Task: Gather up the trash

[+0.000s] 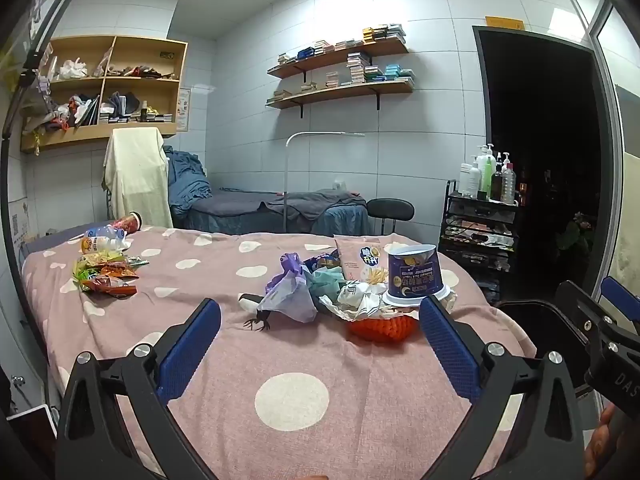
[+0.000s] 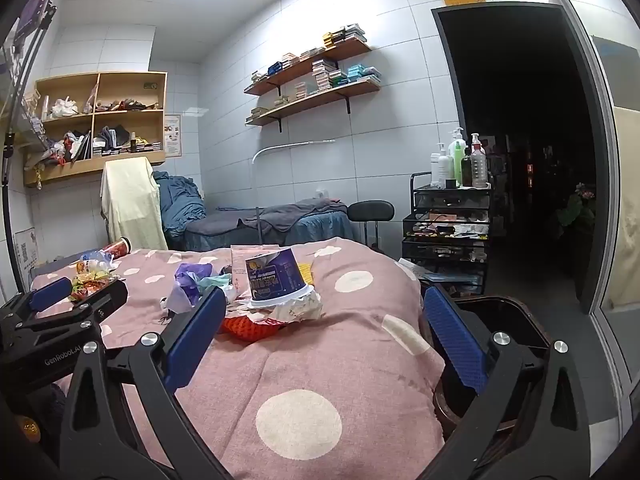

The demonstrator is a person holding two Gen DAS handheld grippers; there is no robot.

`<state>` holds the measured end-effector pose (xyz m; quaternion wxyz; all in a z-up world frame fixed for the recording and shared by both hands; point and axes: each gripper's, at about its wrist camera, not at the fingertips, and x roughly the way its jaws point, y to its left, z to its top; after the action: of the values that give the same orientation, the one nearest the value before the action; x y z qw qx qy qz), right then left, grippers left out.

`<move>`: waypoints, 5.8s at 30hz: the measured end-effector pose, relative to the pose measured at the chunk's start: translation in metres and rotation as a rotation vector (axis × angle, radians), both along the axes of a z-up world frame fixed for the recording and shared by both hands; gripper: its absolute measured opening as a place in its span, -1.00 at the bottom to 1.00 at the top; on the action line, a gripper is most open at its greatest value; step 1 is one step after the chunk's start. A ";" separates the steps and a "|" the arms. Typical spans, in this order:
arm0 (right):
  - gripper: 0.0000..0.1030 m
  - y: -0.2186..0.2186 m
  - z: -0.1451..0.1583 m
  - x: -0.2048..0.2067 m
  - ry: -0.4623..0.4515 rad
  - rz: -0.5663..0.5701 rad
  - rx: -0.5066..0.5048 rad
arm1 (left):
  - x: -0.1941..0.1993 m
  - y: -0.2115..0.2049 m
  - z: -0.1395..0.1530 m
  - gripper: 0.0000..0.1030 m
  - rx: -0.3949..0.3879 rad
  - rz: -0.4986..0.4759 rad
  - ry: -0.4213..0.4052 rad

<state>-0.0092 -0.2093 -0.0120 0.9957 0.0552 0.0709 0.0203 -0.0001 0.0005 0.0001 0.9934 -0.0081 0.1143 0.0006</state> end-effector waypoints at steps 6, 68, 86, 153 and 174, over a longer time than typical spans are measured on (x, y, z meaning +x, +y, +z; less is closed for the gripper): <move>0.91 -0.001 0.000 0.002 0.014 0.000 0.000 | 0.000 0.001 0.000 0.90 0.000 -0.005 0.008; 0.91 -0.001 -0.008 0.003 0.029 0.003 0.018 | 0.010 -0.008 -0.015 0.90 0.009 -0.032 0.035; 0.91 -0.002 -0.012 0.011 0.073 0.009 0.025 | 0.016 -0.004 -0.019 0.90 -0.003 -0.046 0.105; 0.32 0.050 0.011 0.199 0.310 0.264 -0.094 | 0.135 0.082 -0.007 -0.76 -0.238 -0.002 0.323; 0.32 -0.095 0.003 0.133 0.292 -0.112 0.054 | 0.115 -0.044 0.019 -0.76 -0.192 -0.400 0.234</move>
<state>0.1239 -0.3040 -0.0089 0.9726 0.0881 0.2109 -0.0418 0.1150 -0.0435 0.0192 0.9485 -0.0795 0.2272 -0.2058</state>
